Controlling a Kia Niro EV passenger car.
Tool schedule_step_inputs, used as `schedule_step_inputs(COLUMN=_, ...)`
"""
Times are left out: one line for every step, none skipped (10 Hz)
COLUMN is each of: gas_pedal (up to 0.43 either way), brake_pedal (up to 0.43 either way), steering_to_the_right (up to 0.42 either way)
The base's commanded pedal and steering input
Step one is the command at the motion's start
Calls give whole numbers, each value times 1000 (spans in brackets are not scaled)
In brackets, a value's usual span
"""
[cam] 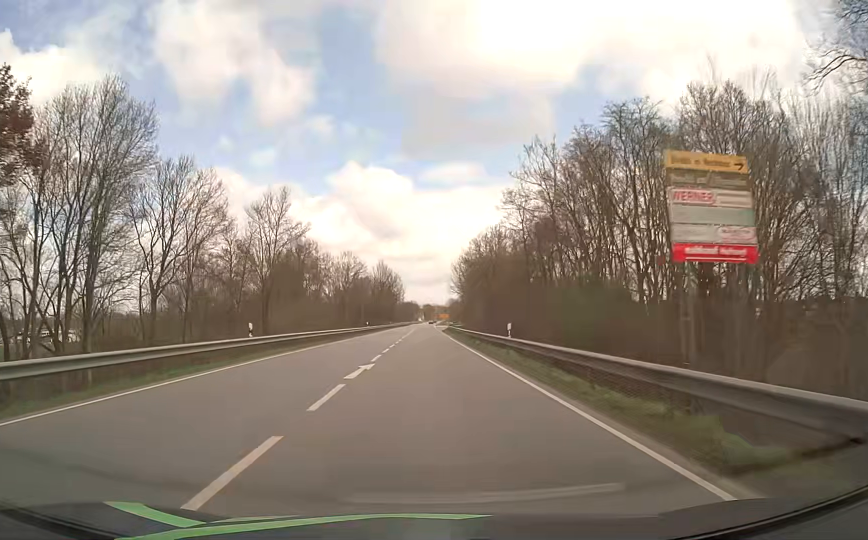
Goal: Follow the waypoints while adhering to traffic rules and regulations
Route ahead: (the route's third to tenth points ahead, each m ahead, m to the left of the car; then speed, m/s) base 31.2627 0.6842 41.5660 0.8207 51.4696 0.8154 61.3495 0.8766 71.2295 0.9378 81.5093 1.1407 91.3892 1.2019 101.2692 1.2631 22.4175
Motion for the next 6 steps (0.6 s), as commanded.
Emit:
schedule_step_inputs(gas_pedal=138, brake_pedal=0, steering_to_the_right=0)
schedule_step_inputs(gas_pedal=150, brake_pedal=0, steering_to_the_right=0)
schedule_step_inputs(gas_pedal=150, brake_pedal=0, steering_to_the_right=0)
schedule_step_inputs(gas_pedal=150, brake_pedal=0, steering_to_the_right=0)
schedule_step_inputs(gas_pedal=157, brake_pedal=0, steering_to_the_right=0)
schedule_step_inputs(gas_pedal=157, brake_pedal=0, steering_to_the_right=0)
